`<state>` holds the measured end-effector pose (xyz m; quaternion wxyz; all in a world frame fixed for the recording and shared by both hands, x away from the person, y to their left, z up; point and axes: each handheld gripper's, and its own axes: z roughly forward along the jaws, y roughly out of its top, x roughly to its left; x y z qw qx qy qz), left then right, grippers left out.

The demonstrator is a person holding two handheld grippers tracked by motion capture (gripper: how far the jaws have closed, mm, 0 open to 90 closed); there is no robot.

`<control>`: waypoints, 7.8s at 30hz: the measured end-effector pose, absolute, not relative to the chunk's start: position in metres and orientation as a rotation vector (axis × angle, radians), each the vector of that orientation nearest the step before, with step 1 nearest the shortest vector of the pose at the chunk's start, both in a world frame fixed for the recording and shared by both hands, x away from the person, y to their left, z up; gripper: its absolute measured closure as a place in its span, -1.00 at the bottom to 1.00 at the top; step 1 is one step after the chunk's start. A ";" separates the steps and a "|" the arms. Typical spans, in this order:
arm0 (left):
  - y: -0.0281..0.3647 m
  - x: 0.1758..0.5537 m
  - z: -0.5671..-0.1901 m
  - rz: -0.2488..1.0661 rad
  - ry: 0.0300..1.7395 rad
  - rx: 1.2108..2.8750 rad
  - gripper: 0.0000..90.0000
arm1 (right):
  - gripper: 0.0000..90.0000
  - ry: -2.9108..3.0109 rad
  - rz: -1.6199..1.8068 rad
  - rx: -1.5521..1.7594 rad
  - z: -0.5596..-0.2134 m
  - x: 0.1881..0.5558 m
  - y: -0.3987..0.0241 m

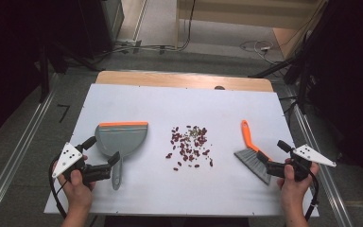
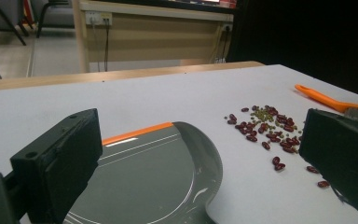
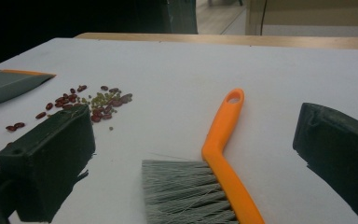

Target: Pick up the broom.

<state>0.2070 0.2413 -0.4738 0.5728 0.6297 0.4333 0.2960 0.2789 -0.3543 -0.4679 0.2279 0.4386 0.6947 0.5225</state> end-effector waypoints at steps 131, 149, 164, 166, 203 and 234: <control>0.212 0.211 -0.470 0.698 0.949 1.557 -1.00 | 0.53 1.718 1.535 1.304 -0.437 0.313 -0.329; 0.192 0.208 -0.451 0.693 0.911 1.549 -1.00 | 0.53 1.742 1.659 1.184 -0.408 0.298 -0.287; 0.161 0.220 -0.434 0.656 0.859 1.583 -0.97 | 0.53 1.839 1.676 1.056 -0.396 0.287 -0.232; 0.159 0.221 -0.433 0.654 0.857 1.583 -0.97 | 0.53 1.843 1.688 1.040 -0.394 0.286 -0.226; 0.068 0.226 -0.435 0.368 0.701 1.688 -0.78 | 0.53 1.953 1.723 0.894 -0.396 0.255 -0.158; 0.066 0.227 -0.434 0.357 0.775 1.735 0.89 | 0.43 1.973 1.776 0.833 -0.393 0.243 -0.142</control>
